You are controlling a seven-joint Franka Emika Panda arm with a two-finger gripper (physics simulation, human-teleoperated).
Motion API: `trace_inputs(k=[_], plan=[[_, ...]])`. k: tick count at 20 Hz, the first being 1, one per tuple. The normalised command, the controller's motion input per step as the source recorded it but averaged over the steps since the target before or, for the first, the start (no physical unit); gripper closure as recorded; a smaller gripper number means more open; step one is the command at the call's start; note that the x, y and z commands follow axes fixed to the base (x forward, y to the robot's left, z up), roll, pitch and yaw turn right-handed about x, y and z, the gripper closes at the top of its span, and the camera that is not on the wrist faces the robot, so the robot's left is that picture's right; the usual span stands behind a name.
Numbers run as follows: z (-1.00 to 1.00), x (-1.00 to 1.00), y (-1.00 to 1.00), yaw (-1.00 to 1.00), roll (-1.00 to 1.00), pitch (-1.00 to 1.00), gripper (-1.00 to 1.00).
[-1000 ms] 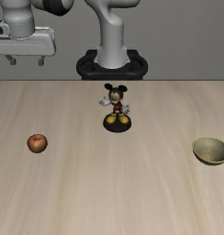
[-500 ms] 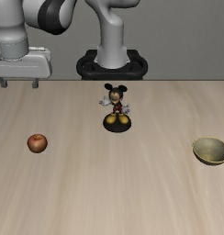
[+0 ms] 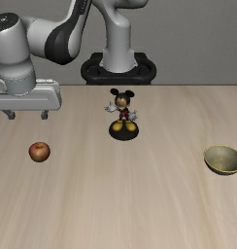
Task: Pick up the apple and put it on the bowl
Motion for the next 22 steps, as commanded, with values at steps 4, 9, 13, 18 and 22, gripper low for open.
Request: trace_inputs(k=[4,9,13,18,22], plan=[[-1.00,0.00,0.00,0.00,0.00,0.00,-1.00],[-1.00,0.00,0.00,0.00,0.00,0.00,-1.00],[-0.50,-0.25,0.25,0.00,0.00,0.00,-1.00],[-0.20,0.00,0.00,0.00,0.00,0.00,1.00],[0.25,0.00,0.00,0.00,0.00,0.00,1.00]])
